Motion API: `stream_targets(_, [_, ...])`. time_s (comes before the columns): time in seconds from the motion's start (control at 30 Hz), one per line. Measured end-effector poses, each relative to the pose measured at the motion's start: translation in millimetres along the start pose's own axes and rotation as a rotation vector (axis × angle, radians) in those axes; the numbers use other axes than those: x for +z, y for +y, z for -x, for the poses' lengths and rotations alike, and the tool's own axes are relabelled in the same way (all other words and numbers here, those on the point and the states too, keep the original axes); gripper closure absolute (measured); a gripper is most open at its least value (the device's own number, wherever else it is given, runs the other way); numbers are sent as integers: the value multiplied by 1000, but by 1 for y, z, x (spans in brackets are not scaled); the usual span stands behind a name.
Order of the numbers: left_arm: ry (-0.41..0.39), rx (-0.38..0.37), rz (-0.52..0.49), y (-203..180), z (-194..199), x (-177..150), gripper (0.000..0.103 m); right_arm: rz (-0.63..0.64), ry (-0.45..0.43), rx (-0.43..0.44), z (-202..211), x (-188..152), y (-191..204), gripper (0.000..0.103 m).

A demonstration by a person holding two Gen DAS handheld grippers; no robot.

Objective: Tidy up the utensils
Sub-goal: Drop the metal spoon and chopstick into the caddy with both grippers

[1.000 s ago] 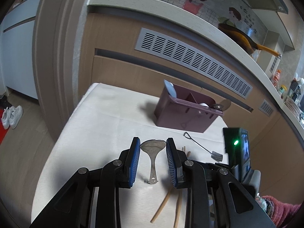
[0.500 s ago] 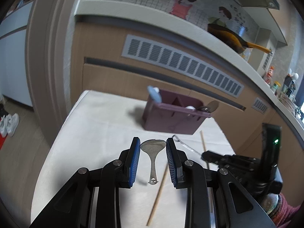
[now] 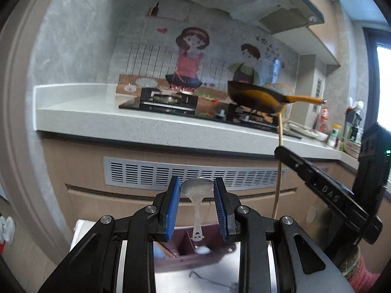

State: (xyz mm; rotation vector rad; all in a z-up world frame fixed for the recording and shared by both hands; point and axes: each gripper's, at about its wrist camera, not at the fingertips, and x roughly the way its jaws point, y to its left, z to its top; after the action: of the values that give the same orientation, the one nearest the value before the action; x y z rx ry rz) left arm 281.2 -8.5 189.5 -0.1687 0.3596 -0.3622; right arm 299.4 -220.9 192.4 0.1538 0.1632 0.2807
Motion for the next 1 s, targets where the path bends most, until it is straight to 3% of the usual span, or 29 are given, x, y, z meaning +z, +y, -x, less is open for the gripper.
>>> stream_targets(0.2, [100, 8, 72, 27, -68, -22, 74, -2, -1, -61, -48, -31, -22, 99])
stream_targets(0.5, [170, 3, 100, 37, -111, -59, 74, 59, 64, -138, -90, -83, -25, 99])
stream_targets(0.6, [200, -18, 82, 36, -122, -75, 67, 44, 144, -131, -95, -96, -30, 93])
stream_targets(0.67, [197, -25, 82, 36, -121, -80, 49, 39, 207, -115, -94, -102, -35, 92])
stream_targets(0.77, [167, -18, 99, 38, -109, -77, 47, 24, 221, -106, -77, -103, -40, 92])
stream_targets(0.8, [157, -9, 99, 38, -102, -75, 46, 23, 215, -104, -67, -99, -41, 89])
stream_targets(0.9, [133, 44, 92, 39, -79, -74, 45, 34, 203, -89, -35, -92, -45, 62])
stream_targets(0.93, [132, 59, 89, 39, -70, -77, 44, 41, 200, -87, -27, -91, -45, 57])
stream_targets(1.0, [148, 82, 82, 40, -58, -84, 44, 71, 214, -75, -2, -92, -45, 57])
